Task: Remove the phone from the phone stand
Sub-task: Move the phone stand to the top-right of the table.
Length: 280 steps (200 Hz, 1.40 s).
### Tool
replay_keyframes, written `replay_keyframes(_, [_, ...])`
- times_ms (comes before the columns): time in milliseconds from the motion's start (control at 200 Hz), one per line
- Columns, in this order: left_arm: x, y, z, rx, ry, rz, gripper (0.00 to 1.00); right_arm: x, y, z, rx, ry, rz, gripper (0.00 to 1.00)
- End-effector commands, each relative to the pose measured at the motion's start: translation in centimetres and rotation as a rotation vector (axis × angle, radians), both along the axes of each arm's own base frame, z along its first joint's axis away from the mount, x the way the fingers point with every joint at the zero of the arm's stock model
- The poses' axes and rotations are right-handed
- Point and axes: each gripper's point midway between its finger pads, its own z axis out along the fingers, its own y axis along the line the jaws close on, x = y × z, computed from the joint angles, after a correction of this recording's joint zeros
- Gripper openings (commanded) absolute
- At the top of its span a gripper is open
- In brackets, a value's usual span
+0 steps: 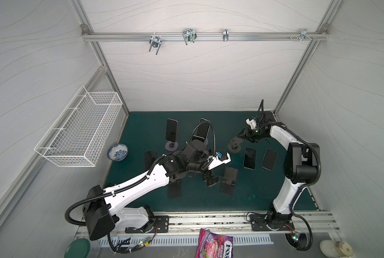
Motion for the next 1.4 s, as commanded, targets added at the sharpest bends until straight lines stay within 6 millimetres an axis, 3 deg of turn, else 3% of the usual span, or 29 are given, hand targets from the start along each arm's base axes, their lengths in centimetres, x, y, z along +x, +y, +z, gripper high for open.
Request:
replay_keyframes(0, [-0.1,-0.6,1.2,-0.028,-0.033,-0.032,0.98,0.5,0.3,0.3,0.016,-0.022,0.033,0.38])
replay_keyframes(475, [-0.2,-0.9,0.8,-0.013,-0.009,-0.046,0.98,0.9,-0.1,-0.6,0.039,-0.016,0.040,0.17])
replay_keyframes(790, [-0.6,-1.1,1.1,-0.026,0.010,-0.064,0.98,1.5,-1.4,0.1,0.110,-0.041,0.009,0.05])
replay_keyframes(1195, [-0.9,-0.9,2.2,-0.063,0.004,-0.067,0.98,3.8,-5.0,0.8,0.158,-0.079,-0.079,0.03])
replay_keyframes(1395, [-1.1,-0.9,2.3,-0.066,0.009,-0.070,0.98,5.9,-8.2,0.6,0.178,-0.091,-0.160,0.02])
